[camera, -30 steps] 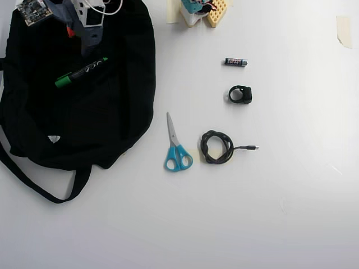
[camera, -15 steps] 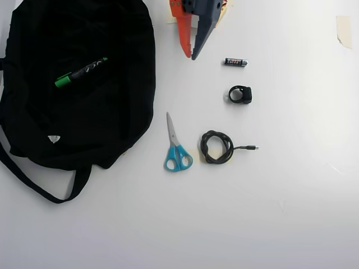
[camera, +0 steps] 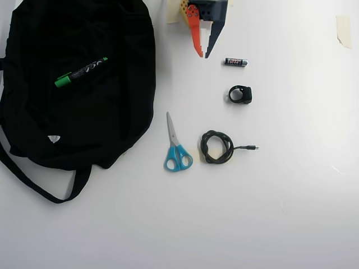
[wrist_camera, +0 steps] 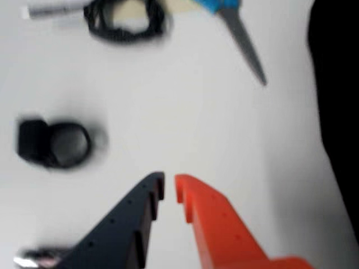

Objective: Put the green marker into the black bag

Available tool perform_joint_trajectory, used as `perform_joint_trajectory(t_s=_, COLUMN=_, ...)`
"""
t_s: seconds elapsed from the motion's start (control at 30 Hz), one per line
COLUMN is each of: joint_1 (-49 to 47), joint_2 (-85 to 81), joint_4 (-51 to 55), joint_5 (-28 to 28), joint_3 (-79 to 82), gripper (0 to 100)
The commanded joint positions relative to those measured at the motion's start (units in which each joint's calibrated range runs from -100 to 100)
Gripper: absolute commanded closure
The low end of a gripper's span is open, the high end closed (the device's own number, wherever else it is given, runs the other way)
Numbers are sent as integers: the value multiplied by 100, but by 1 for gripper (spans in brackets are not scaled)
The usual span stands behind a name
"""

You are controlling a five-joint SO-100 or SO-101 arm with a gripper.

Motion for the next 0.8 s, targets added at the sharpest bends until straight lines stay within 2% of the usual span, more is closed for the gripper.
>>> perform_joint_trajectory(t_s=0.0, joint_1=-41, joint_2=-548, joint_4=189, joint_5=136, joint_3=515, gripper=98)
perform_joint_trajectory(t_s=0.27, joint_1=-41, joint_2=-631, joint_4=688, joint_5=131, joint_3=965, gripper=98)
perform_joint_trajectory(t_s=0.77, joint_1=-41, joint_2=-639, joint_4=413, joint_5=89, joint_3=2294, gripper=98)
